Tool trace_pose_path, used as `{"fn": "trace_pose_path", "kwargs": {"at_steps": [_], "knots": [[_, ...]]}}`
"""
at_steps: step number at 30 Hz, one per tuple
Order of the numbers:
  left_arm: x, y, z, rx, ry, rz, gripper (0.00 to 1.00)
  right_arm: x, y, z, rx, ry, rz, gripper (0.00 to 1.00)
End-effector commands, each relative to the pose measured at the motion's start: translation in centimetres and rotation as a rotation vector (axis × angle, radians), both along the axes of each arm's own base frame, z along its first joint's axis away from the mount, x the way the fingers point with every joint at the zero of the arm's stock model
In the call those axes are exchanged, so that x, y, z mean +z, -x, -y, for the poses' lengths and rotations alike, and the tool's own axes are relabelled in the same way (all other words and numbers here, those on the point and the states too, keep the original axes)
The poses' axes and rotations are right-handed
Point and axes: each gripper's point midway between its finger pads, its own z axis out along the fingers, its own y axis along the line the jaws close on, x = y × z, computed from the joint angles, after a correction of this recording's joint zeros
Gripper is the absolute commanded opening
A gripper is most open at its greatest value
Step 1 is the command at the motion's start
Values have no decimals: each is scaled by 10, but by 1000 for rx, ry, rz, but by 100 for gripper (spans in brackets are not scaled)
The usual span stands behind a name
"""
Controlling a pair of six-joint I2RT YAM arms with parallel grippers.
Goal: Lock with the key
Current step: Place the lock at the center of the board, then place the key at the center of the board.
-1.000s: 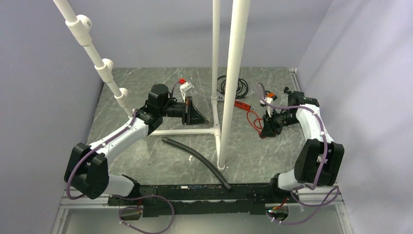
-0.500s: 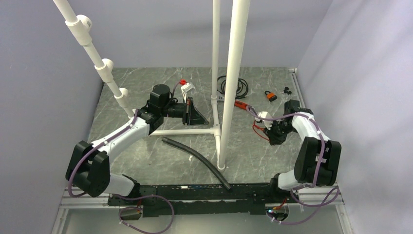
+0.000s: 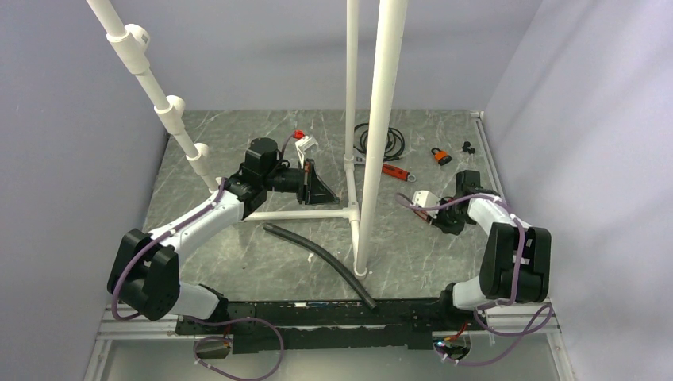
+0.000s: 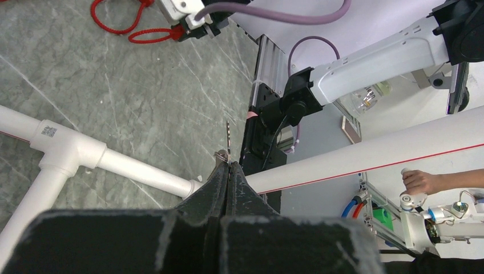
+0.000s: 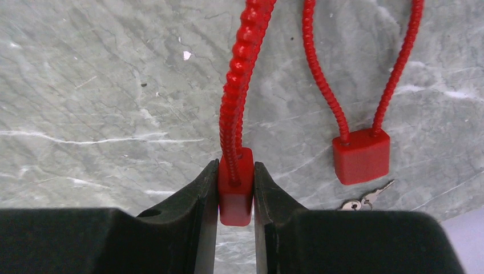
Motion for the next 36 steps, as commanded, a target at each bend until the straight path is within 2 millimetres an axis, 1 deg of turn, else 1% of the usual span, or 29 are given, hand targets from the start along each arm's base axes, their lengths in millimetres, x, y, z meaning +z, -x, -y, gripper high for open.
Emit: {"fn": "trace_pose_path", "kwargs": {"at_steps": [1,2,3,5,9,12,15,16,17,18,22,25,28,31,32,34,36], "knots": [[12,-4,0,6,11,63,0,3,-6,5,93,73,96,20],[12,-4,0,7,11,63,0,2,-4,5,104,78,102,27],[12,-4,0,8,12,62,0,2,-2,4,118,82,106,37],[12,-4,0,8,11,62,0,3,0,3,137,87,115,48],[12,-3,0,3,9,62,0,9,9,-3,151,59,87,60],[11,-2,0,0,11,63,0,18,14,-10,166,23,78,70],[11,-2,0,-4,9,66,0,29,21,-23,191,-42,69,83],[10,-2,0,-6,7,64,0,32,26,-26,193,-62,52,87],[11,-2,0,-9,8,66,0,38,27,-31,190,-89,50,89],[11,-1,0,-10,10,68,0,45,26,-36,181,-119,48,90],[14,-6,2,10,25,20,0,85,7,-63,114,-308,54,90],[24,-12,9,12,75,-8,0,124,-8,-93,76,-516,27,87],[30,-19,13,36,104,-32,0,169,-29,-124,19,-746,11,83],[35,-24,17,47,136,-56,0,203,-46,-154,-22,-915,-3,77],[36,-26,18,48,144,-59,0,213,-48,-165,-45,-969,-26,76],[38,-28,19,47,154,-58,0,230,-46,-185,-20,-1050,-48,74],[39,-28,20,34,161,-52,0,241,-35,-209,41,-1101,-86,72]]}}
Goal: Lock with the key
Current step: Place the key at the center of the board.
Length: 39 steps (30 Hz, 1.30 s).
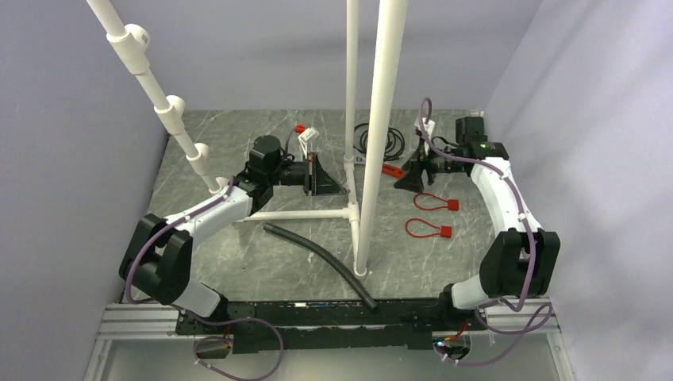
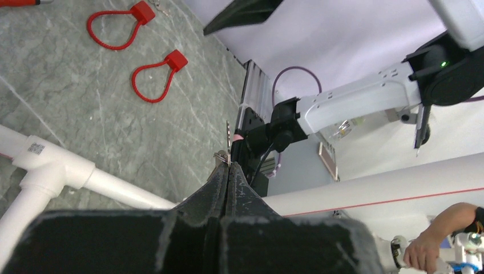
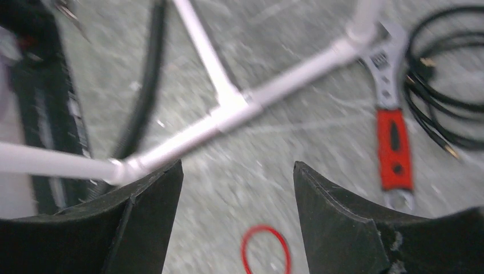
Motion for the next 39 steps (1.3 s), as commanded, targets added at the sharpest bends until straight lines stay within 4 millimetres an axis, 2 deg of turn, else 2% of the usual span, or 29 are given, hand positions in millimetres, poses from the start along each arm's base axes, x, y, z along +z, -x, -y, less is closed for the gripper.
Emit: {"fn": "trace_pose_path", "kwargs": {"at_steps": [1,3,6,14,19,26,35,39], "knots": [[34,-7,6,-11,84,74,0,60,21,-63,132,-276,-50,71],[33,-4,6,-27,77,78,0,62,35,-84,209,-288,-40,71],[34,2,4,-41,91,78,0,58,50,-103,289,-287,-34,71],[40,12,2,-62,107,102,0,58,70,-131,417,-290,-44,66],[41,14,1,-67,113,104,0,55,78,-141,464,-278,-37,63],[41,17,-1,-66,110,111,0,57,79,-149,489,-274,-30,56],[38,18,-2,-59,94,111,0,61,80,-151,500,-280,-32,35],[37,17,-3,-58,86,112,0,64,81,-151,503,-283,-29,28]]}}
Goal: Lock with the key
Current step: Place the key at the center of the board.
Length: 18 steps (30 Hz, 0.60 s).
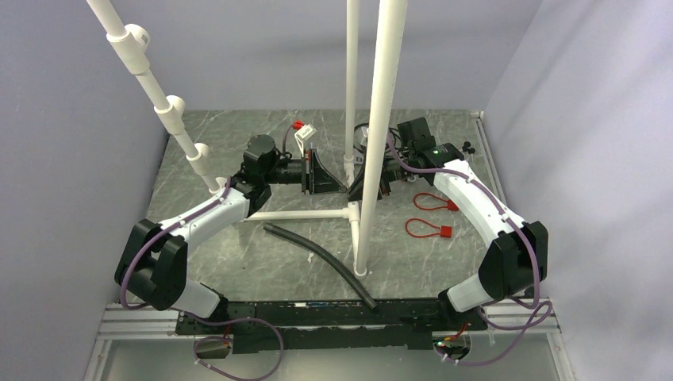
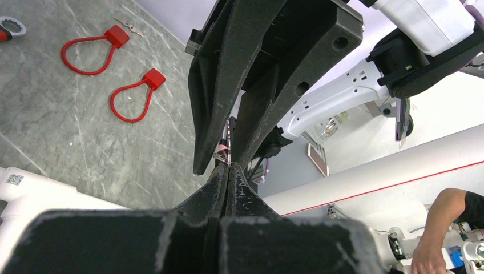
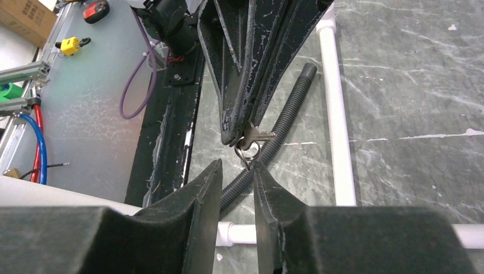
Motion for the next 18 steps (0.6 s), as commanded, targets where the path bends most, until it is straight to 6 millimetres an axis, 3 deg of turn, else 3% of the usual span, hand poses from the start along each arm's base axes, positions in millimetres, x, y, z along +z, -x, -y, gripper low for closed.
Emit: {"fn": "trace_pose_path", "kwargs": {"at_steps": [1,18], "knots": [[8,7,-2,-13,9,53,0,22,1,-4,38,-53,58,27],[4,4,-1,-5,-5,51,0,21,2,-6,45,-58,59,24]]}}
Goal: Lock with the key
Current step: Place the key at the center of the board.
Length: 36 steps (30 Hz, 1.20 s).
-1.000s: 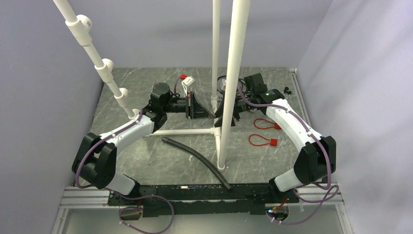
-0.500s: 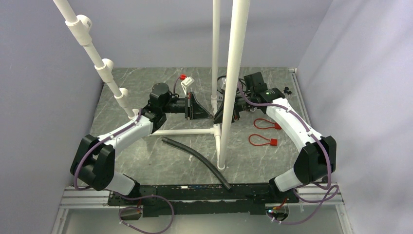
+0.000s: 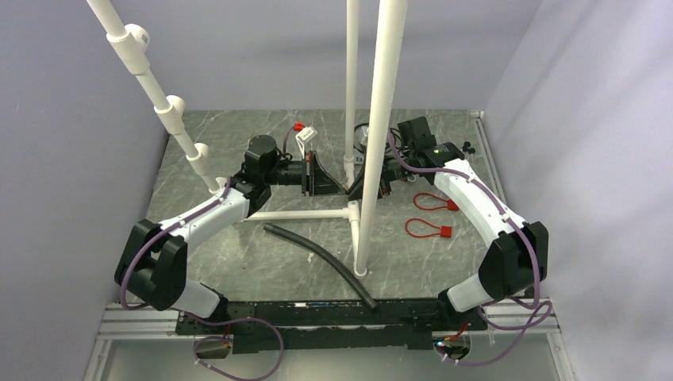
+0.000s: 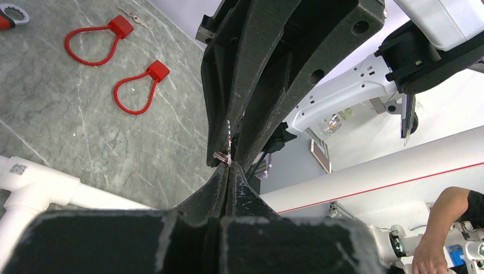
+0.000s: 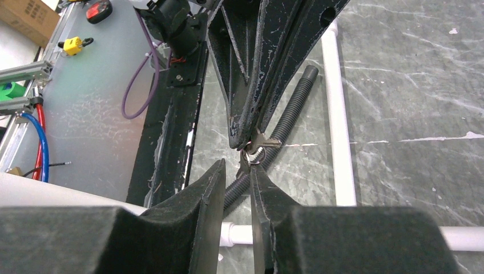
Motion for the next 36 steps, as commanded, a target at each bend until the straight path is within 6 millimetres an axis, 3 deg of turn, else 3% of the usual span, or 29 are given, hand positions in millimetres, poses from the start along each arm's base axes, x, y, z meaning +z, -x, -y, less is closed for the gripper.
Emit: {"fn": "trace_pose_path", "kwargs": {"at_steps": [1,5,10,15,18,20,27,30,33,36], "knots": [[11,3,0,-5,21,55,0,18,-1,-5,30,-52,55,23],[12,3,0,-3,23,57,0,19,-4,-8,11,-61,26,17],[12,5,-1,-3,23,58,0,18,-5,-9,3,-59,16,0],[11,7,-3,-4,15,60,0,14,-4,-6,-12,-36,14,0],[9,7,-4,2,5,59,17,13,-5,0,-34,-25,21,0],[7,7,-6,6,-2,62,34,11,-6,5,-54,-15,21,0],[-8,8,-16,33,-63,50,66,1,-18,39,-139,33,-5,0],[-19,9,-22,42,-112,44,76,-7,-27,66,-199,73,-11,0],[-31,10,-30,45,-190,81,93,-21,-32,100,-262,147,-20,0],[-47,13,-40,52,-278,105,99,-39,-32,145,-350,212,-60,0]]}}
